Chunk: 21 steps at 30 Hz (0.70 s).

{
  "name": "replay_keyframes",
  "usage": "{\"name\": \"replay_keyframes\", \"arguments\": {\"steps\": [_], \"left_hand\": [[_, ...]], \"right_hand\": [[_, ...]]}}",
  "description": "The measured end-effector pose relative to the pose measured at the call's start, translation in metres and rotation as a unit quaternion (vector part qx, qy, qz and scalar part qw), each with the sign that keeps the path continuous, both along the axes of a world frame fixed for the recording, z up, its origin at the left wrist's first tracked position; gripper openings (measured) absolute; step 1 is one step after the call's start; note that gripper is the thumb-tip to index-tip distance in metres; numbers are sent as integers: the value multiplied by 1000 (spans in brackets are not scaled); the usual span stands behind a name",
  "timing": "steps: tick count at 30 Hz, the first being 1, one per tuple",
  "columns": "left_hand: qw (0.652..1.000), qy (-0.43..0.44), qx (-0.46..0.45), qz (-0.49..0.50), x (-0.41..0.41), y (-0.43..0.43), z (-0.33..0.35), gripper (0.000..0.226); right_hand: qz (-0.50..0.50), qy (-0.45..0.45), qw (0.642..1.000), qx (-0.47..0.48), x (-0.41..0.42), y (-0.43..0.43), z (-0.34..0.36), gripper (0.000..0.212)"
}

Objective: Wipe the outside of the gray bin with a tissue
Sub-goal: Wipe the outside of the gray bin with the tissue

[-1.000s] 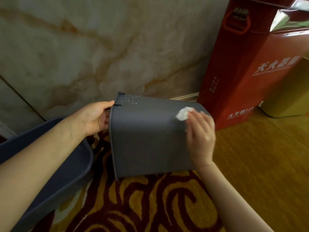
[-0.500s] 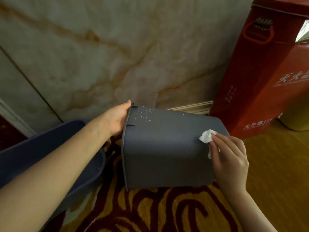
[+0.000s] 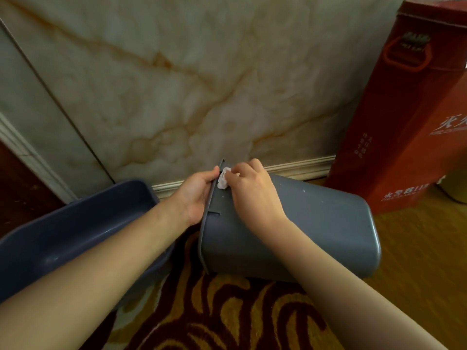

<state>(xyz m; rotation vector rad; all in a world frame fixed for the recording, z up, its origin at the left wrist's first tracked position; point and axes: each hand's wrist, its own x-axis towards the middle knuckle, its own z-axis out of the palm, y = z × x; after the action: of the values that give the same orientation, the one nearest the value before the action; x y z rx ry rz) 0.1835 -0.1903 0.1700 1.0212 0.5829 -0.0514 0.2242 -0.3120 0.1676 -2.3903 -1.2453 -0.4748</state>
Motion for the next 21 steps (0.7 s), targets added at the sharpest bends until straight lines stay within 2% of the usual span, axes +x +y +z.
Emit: {"name": "replay_keyframes", "arguments": {"steps": [4, 10, 12, 14, 16, 18, 21], "left_hand": [[1000, -4, 9, -18, -2, -3, 3, 44], [999, 19, 39, -4, -3, 0, 2, 47], [997, 35, 60, -20, -3, -1, 2, 60], [998, 37, 37, -36, -4, -3, 0, 72], [1000, 15, 8, -13, -3, -6, -3, 59], [999, 13, 24, 17, -2, -8, -9, 46], [997, 35, 49, 50, -5, -9, -12, 38]], "right_hand": [[-26, 10, 999, 33, -16, -2, -6, 14], [14, 45, 998, 32, -21, 6, -5, 11], [19, 44, 998, 30, -30, 0, -8, 12], [19, 31, 999, 38, -37, -6, -12, 15], [1, 21, 997, 76, -34, -14, -17, 13], [-47, 25, 993, 103, -22, -28, -20, 9], [-141, 38, 982, 118, 3, -62, -25, 5]]}}
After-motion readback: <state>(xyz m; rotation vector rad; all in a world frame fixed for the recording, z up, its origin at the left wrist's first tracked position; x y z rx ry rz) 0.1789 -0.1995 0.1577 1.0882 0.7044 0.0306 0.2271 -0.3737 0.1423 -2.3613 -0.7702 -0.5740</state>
